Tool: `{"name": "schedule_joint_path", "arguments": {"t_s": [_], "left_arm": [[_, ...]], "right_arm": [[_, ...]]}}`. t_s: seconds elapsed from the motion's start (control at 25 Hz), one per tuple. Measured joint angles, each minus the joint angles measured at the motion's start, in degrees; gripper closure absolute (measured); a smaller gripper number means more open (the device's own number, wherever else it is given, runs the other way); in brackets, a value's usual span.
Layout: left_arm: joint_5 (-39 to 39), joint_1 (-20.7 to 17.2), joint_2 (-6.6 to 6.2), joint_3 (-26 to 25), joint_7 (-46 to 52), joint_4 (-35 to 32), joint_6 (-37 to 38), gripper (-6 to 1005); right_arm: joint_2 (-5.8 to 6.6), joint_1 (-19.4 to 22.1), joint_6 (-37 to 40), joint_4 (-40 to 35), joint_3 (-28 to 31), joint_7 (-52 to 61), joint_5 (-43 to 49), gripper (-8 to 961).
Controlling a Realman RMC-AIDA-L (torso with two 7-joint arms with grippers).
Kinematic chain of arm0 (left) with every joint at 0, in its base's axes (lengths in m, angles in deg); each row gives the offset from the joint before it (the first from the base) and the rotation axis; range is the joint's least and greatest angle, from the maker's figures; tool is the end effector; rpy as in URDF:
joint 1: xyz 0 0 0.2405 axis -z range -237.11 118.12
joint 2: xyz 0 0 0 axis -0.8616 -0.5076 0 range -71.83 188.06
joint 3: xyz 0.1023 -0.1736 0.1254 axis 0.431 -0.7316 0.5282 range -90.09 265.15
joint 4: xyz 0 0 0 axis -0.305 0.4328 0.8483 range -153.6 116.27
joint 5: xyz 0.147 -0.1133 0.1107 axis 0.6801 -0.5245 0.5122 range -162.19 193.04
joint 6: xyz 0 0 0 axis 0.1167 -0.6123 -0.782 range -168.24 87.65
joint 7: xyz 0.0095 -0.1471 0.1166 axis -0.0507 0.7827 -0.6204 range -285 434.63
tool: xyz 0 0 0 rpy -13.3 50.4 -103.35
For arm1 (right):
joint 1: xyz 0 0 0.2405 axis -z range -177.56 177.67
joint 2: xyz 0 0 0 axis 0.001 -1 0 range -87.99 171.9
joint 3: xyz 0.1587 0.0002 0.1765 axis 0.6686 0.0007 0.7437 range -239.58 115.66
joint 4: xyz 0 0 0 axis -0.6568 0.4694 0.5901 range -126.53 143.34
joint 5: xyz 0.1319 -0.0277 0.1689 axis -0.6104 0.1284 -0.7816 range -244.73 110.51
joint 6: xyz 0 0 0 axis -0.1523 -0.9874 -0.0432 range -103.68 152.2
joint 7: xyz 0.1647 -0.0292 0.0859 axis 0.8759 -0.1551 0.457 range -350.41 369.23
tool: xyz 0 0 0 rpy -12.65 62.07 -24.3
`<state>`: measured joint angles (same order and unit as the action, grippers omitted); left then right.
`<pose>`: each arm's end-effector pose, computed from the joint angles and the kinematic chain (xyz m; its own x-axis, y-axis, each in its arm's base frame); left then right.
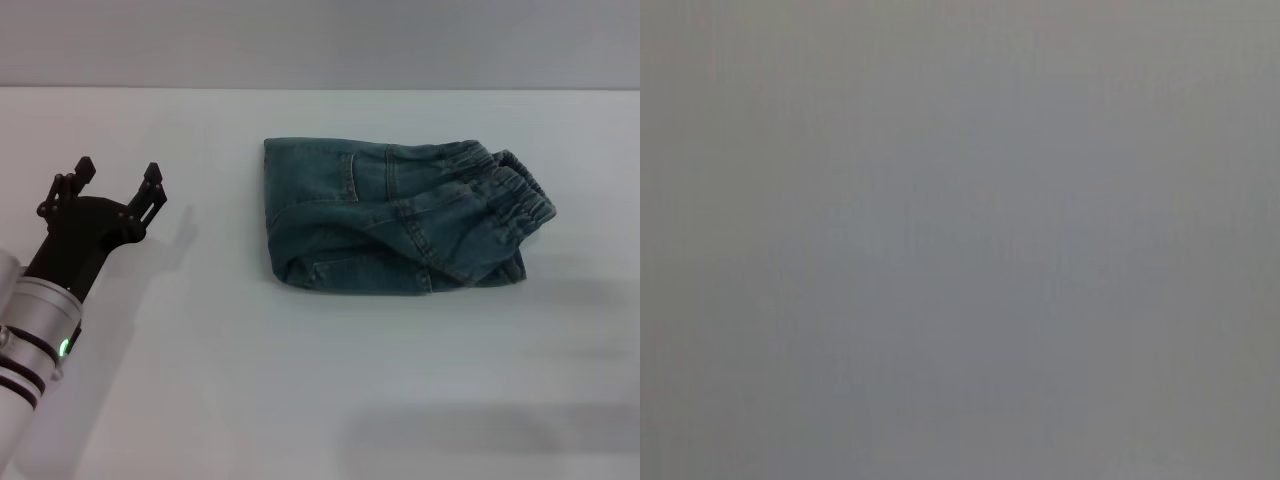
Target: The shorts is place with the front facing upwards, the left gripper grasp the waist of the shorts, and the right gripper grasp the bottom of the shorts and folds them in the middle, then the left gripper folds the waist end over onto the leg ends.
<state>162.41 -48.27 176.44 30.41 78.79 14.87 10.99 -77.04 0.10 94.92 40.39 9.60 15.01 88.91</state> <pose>-0.2897 0.3473 -0.0499 0.6676 0.0661 0.7416 0.7361 -0.2077 -0.6442 0.3287 0.2930 0.0336 0.6730 0.1905 -0.7147 -0.7305 0.0201 -0.6826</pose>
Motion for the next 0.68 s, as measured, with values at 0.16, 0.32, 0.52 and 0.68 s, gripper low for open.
{"name": "schedule_joint_path", "arguments": {"t_s": [0.16,0.32,0.52,0.68], "left_arm": [[0.37,-0.94,-0.29,0.82,1.59,1.36,-1.01,166],[1.66,-0.02,-0.35,0.9,0.97,0.42,-1.59,167],[1.91,1.56,-0.1,-0.7,0.65,-2.08,1.8,170],[2.41,1.9,-0.29,-0.73,0.18,-3.0,5.48,170]], "right_arm": [[0.44,-0.8,-0.38,-1.21,-0.44,6.65,0.29,149],[0.32,-1.71,1.04,-3.05,-0.34,6.85,3.16,149],[-0.72,-5.58,4.92,-8.69,-1.35,2.52,1.14,149],[-0.42,-8.79,5.63,-11.55,-3.55,2.72,-2.37,149]]}}
